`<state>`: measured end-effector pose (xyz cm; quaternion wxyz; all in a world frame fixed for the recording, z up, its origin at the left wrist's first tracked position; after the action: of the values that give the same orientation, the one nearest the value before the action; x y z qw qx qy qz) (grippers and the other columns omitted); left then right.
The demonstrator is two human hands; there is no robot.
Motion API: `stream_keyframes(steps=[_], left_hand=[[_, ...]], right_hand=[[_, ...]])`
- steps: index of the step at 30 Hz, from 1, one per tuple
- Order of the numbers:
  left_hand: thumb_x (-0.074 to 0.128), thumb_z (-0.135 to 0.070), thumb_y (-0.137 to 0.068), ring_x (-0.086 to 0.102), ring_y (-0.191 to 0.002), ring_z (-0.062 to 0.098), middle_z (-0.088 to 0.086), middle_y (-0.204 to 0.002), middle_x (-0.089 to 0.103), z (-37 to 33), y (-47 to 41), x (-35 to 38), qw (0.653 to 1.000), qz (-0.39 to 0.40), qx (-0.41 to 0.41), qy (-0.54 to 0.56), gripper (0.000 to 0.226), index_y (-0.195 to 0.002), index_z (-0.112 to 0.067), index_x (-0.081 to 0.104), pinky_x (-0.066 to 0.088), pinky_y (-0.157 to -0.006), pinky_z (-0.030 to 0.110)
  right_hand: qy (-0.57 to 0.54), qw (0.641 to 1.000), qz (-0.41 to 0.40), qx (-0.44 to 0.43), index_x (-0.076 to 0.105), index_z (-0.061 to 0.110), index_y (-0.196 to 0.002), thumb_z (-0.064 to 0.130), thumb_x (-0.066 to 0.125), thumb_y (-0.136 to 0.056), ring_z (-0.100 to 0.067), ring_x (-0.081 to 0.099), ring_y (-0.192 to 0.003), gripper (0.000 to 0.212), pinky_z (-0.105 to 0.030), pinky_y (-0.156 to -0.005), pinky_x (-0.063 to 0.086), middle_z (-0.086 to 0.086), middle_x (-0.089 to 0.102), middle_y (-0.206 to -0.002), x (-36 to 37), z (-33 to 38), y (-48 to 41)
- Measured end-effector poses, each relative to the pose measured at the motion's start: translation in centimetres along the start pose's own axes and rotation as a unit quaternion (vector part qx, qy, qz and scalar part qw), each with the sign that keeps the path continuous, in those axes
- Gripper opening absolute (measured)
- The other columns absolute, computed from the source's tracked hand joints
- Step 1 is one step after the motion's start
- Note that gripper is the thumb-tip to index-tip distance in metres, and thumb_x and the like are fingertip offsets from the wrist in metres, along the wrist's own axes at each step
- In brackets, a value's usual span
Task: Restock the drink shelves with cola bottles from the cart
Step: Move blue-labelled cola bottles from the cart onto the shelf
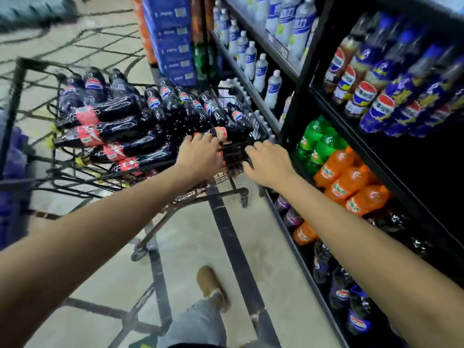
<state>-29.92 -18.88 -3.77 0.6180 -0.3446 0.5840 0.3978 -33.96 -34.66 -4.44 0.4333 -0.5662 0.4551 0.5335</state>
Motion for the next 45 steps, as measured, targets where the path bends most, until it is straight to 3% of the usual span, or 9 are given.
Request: stream_keyframes(steps=[6,15,27,31,35,41,45], left_hand=[[0.045,-0.041,-0.094,0.049,-0.117,0.033,0.012,-0.124,0.054,9.4,-2.4,1.5,0.997,0.019,-0.069,-0.013,0.046,-0.126,-0.009,0.050,0.037,-0.096,0.042],[0.044,-0.038,-0.095,0.050,-0.118,0.032,0.012,-0.126,0.055,17.7,-7.3,2.2,0.991,0.014,-0.132,-0.002,0.043,-0.126,-0.009,0.050,0.037,-0.098,0.042],[0.044,-0.039,-0.093,0.052,-0.115,0.033,0.013,-0.122,0.057,26.6,-14.2,1.3,0.965,0.009,-0.262,-0.005,0.043,-0.120,-0.007,0.055,0.037,-0.097,0.042],[0.042,-0.041,-0.094,0.051,-0.118,0.033,0.014,-0.126,0.056,30.2,-14.3,1.6,0.947,0.018,-0.320,0.001,0.046,-0.124,-0.009,0.055,0.037,-0.098,0.043],[0.041,-0.044,-0.094,0.052,-0.116,0.035,0.016,-0.124,0.056,34.2,-13.9,2.3,0.931,0.036,-0.363,0.007,0.049,-0.122,-0.007,0.055,0.039,-0.096,0.044],[0.044,-0.043,-0.095,0.049,-0.120,0.036,0.017,-0.130,0.051,39.7,-13.8,4.2,0.919,0.069,-0.385,0.044,0.050,-0.128,-0.006,0.048,0.041,-0.094,0.046],[0.043,-0.048,-0.095,0.045,-0.125,0.034,0.016,-0.135,0.048,41.9,-14.7,5.6,0.924,0.094,-0.367,0.043,0.059,-0.136,-0.007,0.040,0.039,-0.100,0.049]], right_hand=[[-0.007,0.998,-0.016,-0.062,0.057,0.013,-0.119,0.041,0.041,-0.097,-0.027,0.054,-0.105,0.039,-0.033,-0.066,0.032,-0.007,0.060,-0.112,0.2,3.8,-10.3],[-0.029,0.993,-0.005,-0.115,0.056,0.012,-0.124,0.042,0.041,-0.097,-0.027,0.056,-0.104,0.042,-0.031,-0.062,0.037,-0.007,0.061,-0.111,0.6,6.6,-22.3],[-0.056,0.971,0.025,-0.232,0.057,0.010,-0.119,0.039,0.044,-0.095,-0.031,0.055,-0.109,0.040,-0.039,-0.078,0.045,-0.010,0.061,-0.115,0.5,10.3,-37.4],[-0.060,0.961,0.037,-0.268,0.056,0.010,-0.120,0.038,0.043,-0.095,-0.032,0.053,-0.112,0.040,-0.038,-0.079,0.045,-0.011,0.060,-0.116,0.4,13.0,-41.2],[-0.056,0.951,0.045,-0.299,0.057,0.009,-0.115,0.039,0.042,-0.096,-0.032,0.056,-0.107,0.038,-0.036,-0.068,0.036,-0.011,0.060,-0.109,0.8,16.3,-43.8],[-0.102,0.964,0.084,-0.231,0.056,0.009,-0.111,0.042,0.042,-0.097,-0.032,0.057,-0.101,0.039,-0.033,-0.068,0.036,-0.011,0.060,-0.106,2.4,20.2,-46.9],[-0.134,0.971,0.124,-0.157,0.049,0.005,-0.126,0.050,0.041,-0.097,-0.032,0.058,-0.107,0.054,-0.034,-0.070,0.037,-0.013,0.059,-0.117,4.2,22.2,-48.3]])
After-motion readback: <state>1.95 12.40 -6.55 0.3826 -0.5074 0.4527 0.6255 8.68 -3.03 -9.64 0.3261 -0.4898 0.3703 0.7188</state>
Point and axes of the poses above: each hand's wrist, its own y-axis away from the middle knuckle, its own x-axis out of the palm, z = x × y, the point moved 3 cm from there along -y, towards the middle knuckle
